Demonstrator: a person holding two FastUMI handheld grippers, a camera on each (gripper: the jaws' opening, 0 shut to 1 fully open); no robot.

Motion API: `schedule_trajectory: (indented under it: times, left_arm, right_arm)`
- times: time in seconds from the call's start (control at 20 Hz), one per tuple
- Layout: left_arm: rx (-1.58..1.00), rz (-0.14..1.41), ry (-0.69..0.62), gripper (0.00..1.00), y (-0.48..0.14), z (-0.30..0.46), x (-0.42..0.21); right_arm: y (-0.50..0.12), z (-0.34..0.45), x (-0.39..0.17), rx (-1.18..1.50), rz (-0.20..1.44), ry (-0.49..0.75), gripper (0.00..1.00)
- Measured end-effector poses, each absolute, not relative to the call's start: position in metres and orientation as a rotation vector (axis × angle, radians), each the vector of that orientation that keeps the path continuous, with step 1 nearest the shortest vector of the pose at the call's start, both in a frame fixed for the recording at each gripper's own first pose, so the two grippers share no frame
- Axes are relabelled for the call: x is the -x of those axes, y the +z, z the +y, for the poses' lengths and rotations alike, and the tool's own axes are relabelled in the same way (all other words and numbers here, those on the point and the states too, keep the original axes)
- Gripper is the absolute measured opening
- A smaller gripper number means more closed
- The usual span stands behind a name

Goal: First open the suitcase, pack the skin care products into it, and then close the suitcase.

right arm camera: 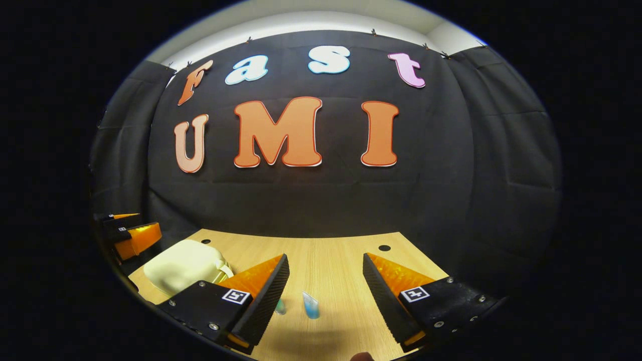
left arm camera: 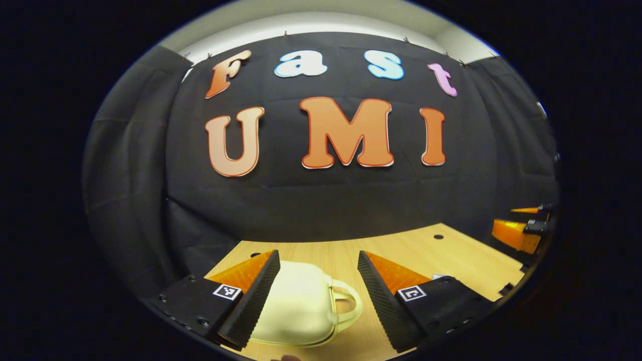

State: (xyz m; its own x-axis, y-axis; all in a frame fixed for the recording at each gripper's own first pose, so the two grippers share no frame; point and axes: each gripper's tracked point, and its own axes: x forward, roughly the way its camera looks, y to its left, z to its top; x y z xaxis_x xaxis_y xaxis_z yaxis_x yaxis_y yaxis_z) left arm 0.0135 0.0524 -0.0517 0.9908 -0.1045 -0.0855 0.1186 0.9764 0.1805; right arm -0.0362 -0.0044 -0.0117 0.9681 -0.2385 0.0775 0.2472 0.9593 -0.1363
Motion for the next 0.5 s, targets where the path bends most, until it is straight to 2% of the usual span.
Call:
schedule_trajectory:
  times: [0.15, 0.3, 0.5]
  left_arm:
    - [-0.31, 0.125, -0.122, 0.97, -0.082, 0.048, -0.015]
    - [-0.537, 0.156, -0.137, 0.98, -0.11, 0.038, -0.019]
    - [-0.785, 0.262, -0.217, 0.98, -0.176, 0.017, -0.02]
  right_arm:
    - [-0.024, -0.013, 0.038, 0.145, -0.023, -0.259, 0.93]
    - [-0.035, -0.026, 0.039, 0.14, 0.007, -0.279, 0.93]
    - [-0.045, -0.042, 0.041, 0.112, 0.033, -0.307, 0.93]
